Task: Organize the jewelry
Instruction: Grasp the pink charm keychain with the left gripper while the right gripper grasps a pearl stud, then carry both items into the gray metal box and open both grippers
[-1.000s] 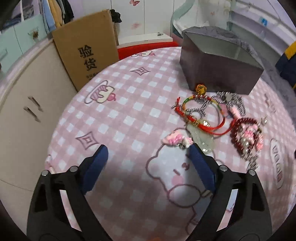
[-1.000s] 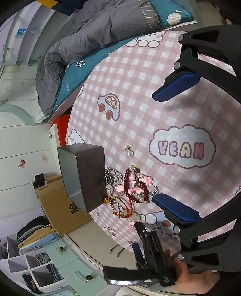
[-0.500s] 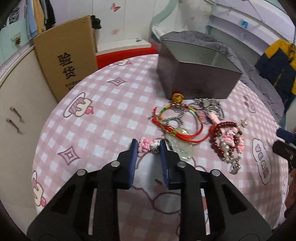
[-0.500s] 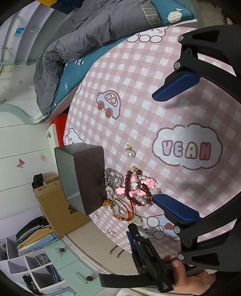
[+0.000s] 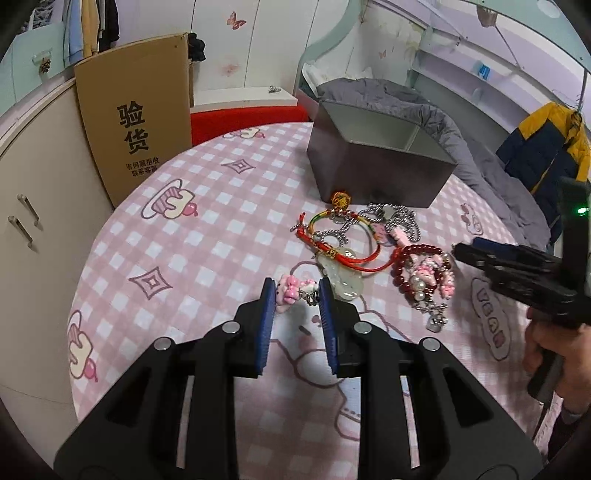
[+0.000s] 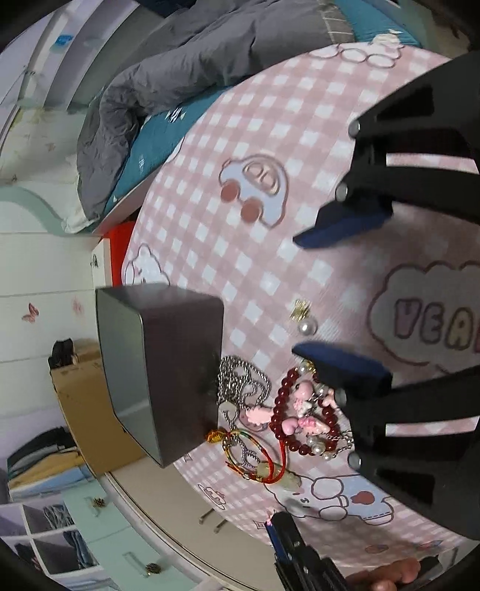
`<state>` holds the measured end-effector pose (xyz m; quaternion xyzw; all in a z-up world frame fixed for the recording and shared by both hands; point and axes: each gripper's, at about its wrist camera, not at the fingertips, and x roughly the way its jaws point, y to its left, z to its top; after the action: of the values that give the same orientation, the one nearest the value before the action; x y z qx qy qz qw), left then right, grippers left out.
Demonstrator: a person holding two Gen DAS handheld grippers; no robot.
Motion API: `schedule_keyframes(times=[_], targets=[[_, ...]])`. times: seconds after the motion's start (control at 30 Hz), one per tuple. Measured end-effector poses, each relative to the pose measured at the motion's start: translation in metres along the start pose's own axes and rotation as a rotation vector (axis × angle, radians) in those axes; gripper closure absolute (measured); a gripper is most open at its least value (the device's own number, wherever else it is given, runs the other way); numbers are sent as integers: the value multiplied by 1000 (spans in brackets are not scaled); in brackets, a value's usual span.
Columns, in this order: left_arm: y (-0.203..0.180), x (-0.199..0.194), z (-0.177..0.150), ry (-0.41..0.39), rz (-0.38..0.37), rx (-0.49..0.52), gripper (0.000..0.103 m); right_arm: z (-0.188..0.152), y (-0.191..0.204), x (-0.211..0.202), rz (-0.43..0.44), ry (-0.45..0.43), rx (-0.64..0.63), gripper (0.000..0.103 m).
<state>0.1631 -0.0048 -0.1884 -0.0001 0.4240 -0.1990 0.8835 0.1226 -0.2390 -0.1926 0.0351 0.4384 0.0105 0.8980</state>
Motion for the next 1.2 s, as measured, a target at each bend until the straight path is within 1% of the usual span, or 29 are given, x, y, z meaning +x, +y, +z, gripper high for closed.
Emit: schedule_keyframes(times=[0.07, 0.1, 0.13, 0.2, 0.3, 0.43, 0.5, 0.6, 0.7, 0.8, 0.9, 0.97, 1.03, 1.07, 1.1, 1.13, 1.17, 1.2], targets=[[0, -3, 1, -6, -5, 2, 79, 0, 3, 1, -14, -9, -21, 71], [-1, -5, 2, -9, -6, 3, 79, -1, 5, 0, -13, -13, -29, 83], [-2, -6, 3, -14, -8, 5, 79, -2, 6, 0, -8, -11, -34, 93], [-3, -8, 4, -18, -15, 7, 79, -3, 6, -1, 8, -12, -40, 93], [-6, -10, 7, -25, -23, 11, 79, -4, 0, -5, 46, -14, -11, 93], [-11, -15, 13, -39, -41, 17, 79, -1, -3, -22, 107, -32, 13, 93], [-14, -18, 19, -50, -52, 24, 79, 9, -3, -36, 135, -57, 18, 93], [-21, -22, 37, -74, -64, 42, 79, 33, -1, -54, 192, -96, 19, 93], [-30, -25, 66, -108, -82, 61, 79, 68, 6, -69, 254, -142, 7, 93], [-41, -21, 102, -135, -108, 77, 79, 104, 15, -76, 252, -183, -27, 94], [-50, -9, 134, -124, -138, 81, 79, 134, 15, -64, 262, -172, -17, 93], [-56, 6, 151, -91, -139, 89, 79, 145, 12, -50, 258, -143, -3, 93], [-61, 19, 162, -57, -130, 99, 77, 151, 8, -32, 237, -103, 21, 88], [-62, 24, 165, -43, -119, 105, 59, 153, 4, -22, 236, -80, 42, 84], [-64, 29, 167, -31, -106, 109, 29, 153, 1, -16, 236, -68, 55, 69], [-63, 31, 170, -43, -61, 101, 23, 152, -3, -12, 217, -60, 77, 60], [-62, 31, 171, -57, -26, 100, 16, 151, -5, -11, 215, -58, 94, 53], [-60, 30, 172, -65, -20, 101, 13, 149, -10, -11, 220, -62, 118, 38]])
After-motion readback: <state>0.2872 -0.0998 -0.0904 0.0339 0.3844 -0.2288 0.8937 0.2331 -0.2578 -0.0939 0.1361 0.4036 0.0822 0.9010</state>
